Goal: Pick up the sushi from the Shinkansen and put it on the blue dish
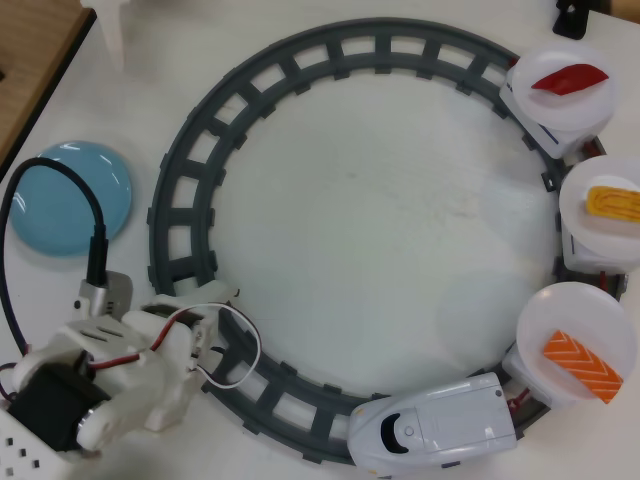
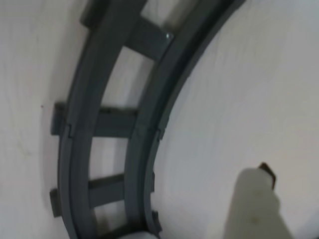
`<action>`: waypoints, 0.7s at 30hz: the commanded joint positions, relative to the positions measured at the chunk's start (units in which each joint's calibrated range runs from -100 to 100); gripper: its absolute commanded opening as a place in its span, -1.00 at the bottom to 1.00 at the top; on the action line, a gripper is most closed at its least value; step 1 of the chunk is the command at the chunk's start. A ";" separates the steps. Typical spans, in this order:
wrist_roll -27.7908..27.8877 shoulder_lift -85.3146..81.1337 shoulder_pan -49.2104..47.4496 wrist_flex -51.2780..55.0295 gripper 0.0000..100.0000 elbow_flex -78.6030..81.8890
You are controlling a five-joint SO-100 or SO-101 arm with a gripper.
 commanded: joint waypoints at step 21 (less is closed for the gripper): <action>-0.31 -0.08 0.79 -0.89 -0.49 -3.05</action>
